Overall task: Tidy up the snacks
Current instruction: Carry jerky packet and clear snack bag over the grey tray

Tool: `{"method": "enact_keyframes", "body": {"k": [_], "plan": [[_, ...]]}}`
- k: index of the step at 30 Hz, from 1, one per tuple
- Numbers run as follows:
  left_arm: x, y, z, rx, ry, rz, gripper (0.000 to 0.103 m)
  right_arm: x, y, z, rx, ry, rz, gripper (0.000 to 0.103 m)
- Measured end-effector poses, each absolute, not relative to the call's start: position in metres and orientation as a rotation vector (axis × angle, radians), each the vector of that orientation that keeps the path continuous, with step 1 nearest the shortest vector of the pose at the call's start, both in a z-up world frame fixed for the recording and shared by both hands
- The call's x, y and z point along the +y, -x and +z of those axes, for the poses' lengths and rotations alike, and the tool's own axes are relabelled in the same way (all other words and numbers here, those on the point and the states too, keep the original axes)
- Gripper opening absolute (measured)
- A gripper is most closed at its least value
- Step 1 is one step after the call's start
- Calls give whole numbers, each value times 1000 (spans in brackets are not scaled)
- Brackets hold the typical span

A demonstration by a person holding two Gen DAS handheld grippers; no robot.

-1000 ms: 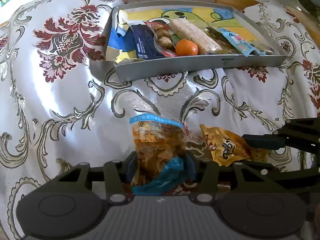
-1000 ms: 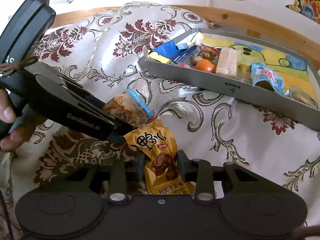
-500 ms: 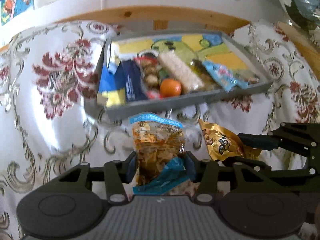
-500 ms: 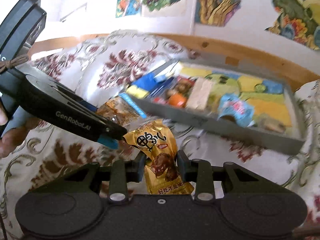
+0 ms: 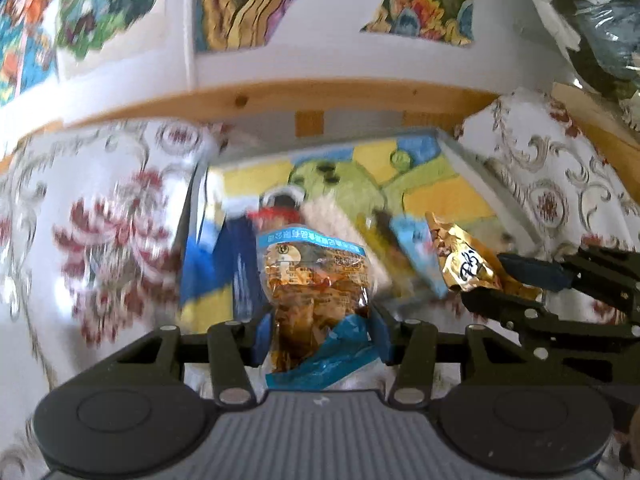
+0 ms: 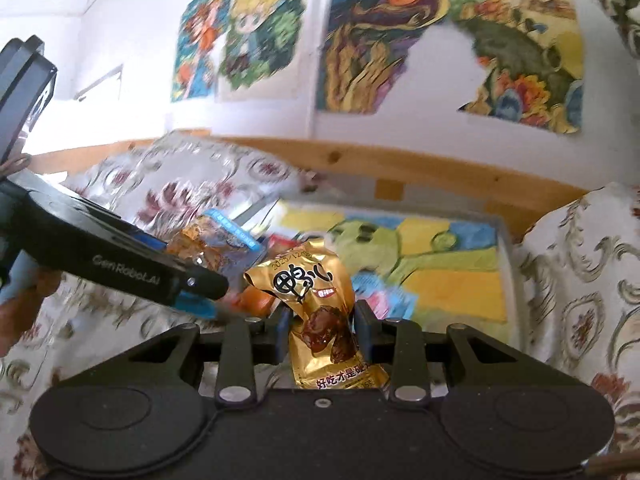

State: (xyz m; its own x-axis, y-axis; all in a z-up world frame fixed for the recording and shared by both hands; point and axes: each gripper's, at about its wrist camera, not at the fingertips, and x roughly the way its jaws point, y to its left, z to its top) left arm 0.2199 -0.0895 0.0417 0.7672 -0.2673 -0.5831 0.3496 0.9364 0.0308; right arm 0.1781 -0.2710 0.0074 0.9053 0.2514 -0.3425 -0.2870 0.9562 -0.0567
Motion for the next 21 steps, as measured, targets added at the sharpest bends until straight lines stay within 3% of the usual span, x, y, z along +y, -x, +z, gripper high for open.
{"method": "enact_keyframes", "body": {"k": [21], "plan": [[-190,-310,54,484,-156,-427,54,-334,-233,2,278,-9,-2,35]]}}
